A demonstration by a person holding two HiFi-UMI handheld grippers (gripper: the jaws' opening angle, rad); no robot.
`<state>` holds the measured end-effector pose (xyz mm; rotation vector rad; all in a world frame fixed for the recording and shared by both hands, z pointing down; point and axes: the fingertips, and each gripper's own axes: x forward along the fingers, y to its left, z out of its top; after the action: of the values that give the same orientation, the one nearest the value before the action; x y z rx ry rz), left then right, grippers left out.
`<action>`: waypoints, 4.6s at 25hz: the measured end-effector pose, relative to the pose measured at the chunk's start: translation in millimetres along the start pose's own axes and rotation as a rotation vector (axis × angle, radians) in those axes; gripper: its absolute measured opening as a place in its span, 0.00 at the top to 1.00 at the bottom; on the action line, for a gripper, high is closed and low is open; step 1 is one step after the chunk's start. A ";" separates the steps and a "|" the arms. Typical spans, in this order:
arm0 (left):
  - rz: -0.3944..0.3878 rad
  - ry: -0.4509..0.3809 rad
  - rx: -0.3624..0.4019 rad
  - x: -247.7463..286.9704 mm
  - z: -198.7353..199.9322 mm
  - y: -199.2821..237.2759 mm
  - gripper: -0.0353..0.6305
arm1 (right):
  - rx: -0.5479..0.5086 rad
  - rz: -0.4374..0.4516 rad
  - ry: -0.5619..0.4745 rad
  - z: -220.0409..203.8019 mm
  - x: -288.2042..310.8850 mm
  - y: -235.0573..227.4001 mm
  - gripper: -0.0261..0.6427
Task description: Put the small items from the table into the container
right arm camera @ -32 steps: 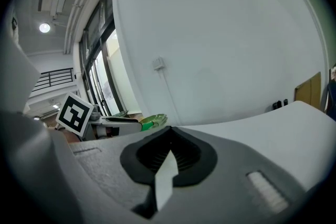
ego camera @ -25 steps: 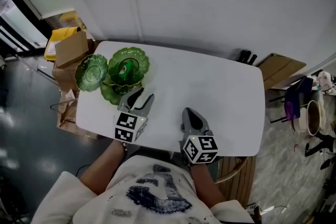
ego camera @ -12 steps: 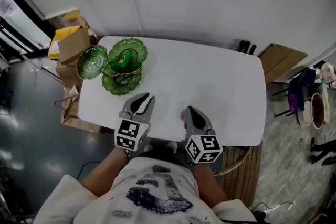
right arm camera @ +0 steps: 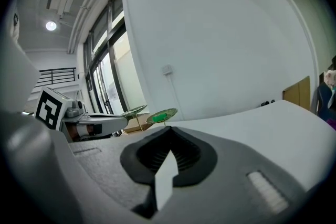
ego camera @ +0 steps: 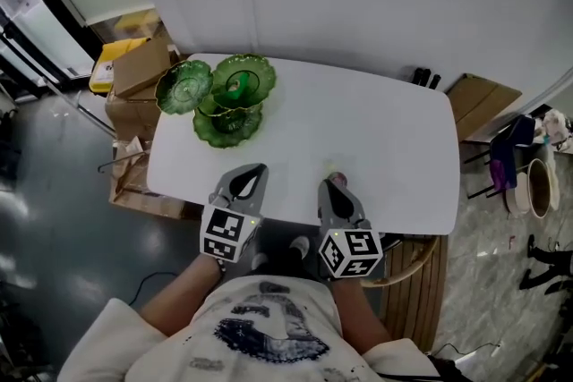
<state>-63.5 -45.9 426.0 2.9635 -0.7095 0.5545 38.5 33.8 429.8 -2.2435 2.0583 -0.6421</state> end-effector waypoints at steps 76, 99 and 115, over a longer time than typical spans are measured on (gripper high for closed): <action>-0.114 0.225 0.013 132.2 -44.5 -97.4 0.96 | 0.085 -0.095 0.072 -20.8 -16.4 -154.8 0.97; -0.239 0.432 -0.046 215.2 -120.8 -108.5 0.71 | 0.157 -0.175 0.192 -65.0 9.2 -208.9 0.97; -0.308 0.556 -0.048 252.8 -159.6 -121.7 0.64 | 0.189 -0.208 0.224 -79.0 38.7 -237.9 0.97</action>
<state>147.9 -25.9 669.2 2.5918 -0.2057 1.2260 240.4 46.2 582.9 -2.3860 1.7682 -1.0984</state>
